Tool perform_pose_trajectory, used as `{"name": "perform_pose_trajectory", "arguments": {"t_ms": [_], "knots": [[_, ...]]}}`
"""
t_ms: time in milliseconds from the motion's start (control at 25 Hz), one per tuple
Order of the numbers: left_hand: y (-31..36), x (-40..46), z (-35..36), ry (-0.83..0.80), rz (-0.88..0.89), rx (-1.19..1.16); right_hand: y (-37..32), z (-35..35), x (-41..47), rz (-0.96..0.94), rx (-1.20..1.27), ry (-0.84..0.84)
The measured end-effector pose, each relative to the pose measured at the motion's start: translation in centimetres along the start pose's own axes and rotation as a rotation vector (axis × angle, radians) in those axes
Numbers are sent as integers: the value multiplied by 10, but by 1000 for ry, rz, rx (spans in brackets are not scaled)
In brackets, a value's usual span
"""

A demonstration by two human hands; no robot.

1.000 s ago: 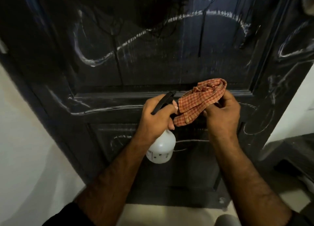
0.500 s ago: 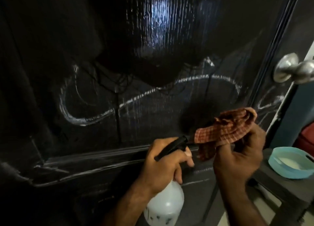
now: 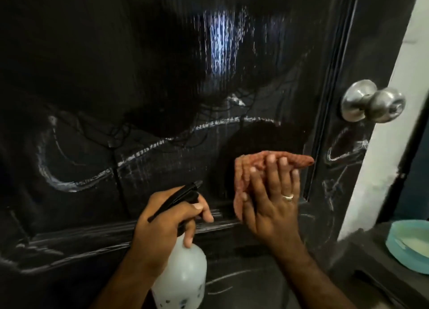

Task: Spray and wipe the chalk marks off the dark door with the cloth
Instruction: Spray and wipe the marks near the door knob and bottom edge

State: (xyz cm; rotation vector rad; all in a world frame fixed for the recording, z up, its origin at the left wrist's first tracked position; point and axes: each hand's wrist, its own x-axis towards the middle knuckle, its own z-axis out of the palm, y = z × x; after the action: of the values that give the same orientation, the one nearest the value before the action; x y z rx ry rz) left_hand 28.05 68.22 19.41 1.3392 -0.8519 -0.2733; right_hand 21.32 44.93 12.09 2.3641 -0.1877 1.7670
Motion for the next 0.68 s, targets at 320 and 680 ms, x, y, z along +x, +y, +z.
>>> {"name": "perform_pose_trajectory", "arguments": {"t_ms": [320,680], "knots": [[37,-2,16,330,12,9,-27,11,95,-151,158,-8],[55,13,-28,279,28,100,-2,22,175,297,146,156]]}}
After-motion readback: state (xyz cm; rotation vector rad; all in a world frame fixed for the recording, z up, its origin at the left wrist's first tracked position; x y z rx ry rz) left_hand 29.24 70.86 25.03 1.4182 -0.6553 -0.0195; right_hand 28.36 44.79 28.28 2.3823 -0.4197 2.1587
